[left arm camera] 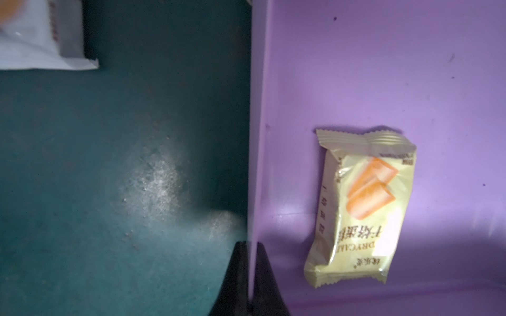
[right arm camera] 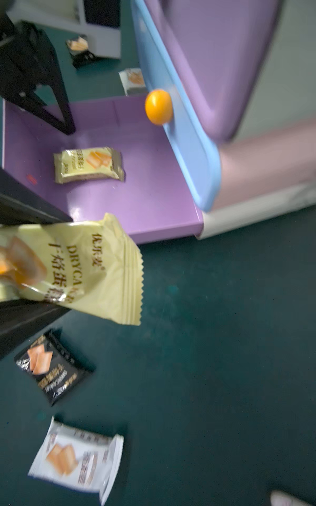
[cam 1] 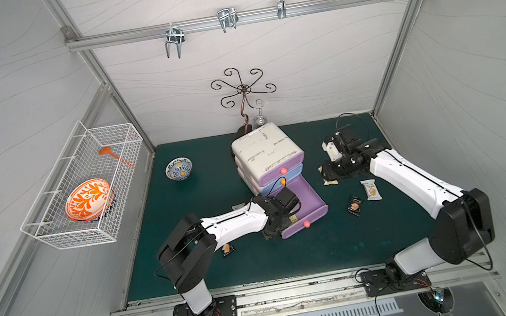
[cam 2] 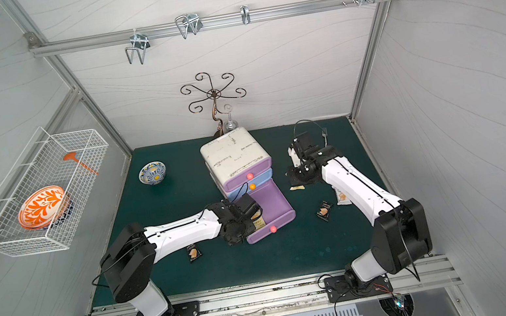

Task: Take the cookies out of the drawer
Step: Place the cookie at the center of the board, then pick up the cookie from the drawer.

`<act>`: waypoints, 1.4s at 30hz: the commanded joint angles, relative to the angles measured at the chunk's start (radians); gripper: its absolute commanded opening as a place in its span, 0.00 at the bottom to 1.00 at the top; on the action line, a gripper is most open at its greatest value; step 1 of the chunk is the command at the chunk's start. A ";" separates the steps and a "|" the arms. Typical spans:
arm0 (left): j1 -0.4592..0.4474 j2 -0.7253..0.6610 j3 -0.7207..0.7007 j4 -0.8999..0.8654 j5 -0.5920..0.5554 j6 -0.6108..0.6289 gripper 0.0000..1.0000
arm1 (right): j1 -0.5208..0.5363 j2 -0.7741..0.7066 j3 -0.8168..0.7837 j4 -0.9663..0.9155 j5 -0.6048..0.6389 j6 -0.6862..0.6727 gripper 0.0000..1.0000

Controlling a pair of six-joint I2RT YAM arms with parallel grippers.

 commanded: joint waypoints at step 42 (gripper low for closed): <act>0.036 0.024 0.106 0.086 -0.022 0.038 0.00 | 0.150 0.197 -0.043 0.049 0.030 -0.220 0.43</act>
